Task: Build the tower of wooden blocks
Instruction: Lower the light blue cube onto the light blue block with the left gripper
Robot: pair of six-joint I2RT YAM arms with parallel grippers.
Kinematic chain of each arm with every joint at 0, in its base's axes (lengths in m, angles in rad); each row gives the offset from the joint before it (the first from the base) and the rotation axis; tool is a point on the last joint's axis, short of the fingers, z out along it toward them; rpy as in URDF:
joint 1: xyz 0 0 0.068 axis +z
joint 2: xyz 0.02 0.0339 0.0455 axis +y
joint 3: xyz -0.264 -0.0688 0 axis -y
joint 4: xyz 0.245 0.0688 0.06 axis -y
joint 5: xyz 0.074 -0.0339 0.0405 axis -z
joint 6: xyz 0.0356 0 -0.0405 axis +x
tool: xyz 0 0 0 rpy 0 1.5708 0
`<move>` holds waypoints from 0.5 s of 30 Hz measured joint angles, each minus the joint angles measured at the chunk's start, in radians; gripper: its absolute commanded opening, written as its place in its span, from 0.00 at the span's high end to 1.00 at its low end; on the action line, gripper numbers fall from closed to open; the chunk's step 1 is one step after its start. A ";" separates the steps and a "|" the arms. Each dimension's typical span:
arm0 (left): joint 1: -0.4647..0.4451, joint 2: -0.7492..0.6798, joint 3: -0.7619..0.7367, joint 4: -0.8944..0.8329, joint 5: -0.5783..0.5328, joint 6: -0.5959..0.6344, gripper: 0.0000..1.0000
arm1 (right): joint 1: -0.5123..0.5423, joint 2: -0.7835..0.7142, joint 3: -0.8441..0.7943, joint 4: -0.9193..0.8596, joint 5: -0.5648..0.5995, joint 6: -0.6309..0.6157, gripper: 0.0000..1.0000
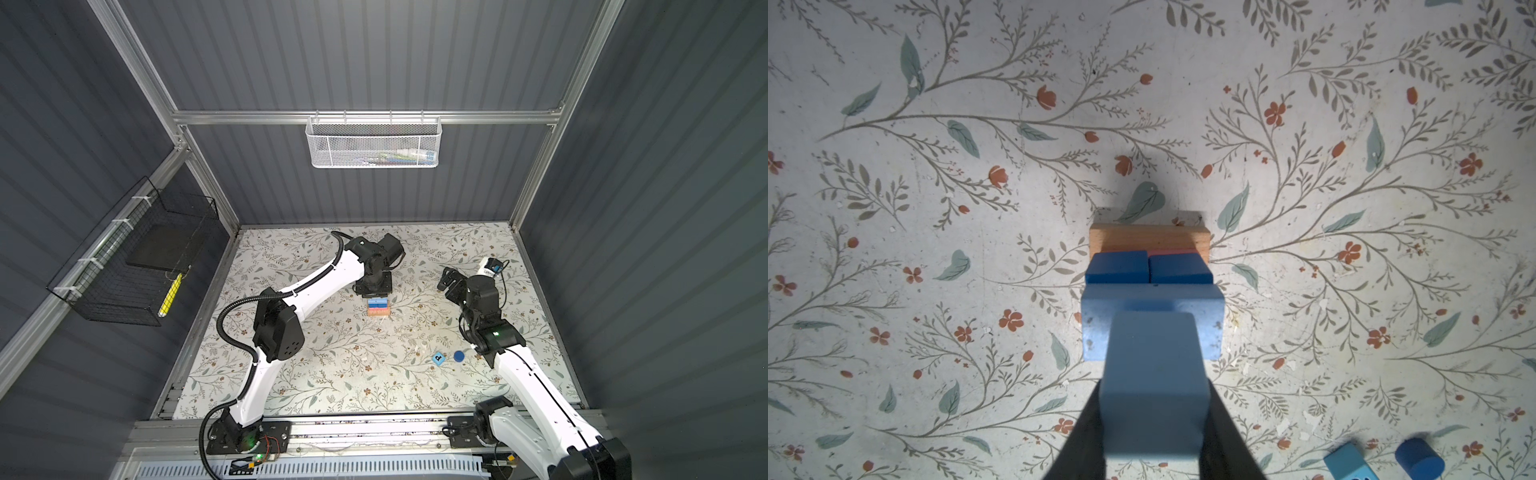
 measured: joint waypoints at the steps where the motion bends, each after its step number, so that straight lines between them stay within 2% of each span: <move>1: 0.000 0.000 0.000 0.000 0.000 0.000 0.98 | -0.001 0.000 0.000 0.003 -0.001 0.000 0.01; 15: 0.000 0.019 0.000 0.000 -0.009 0.000 0.93 | -0.005 0.000 -0.005 0.006 -0.008 0.000 0.01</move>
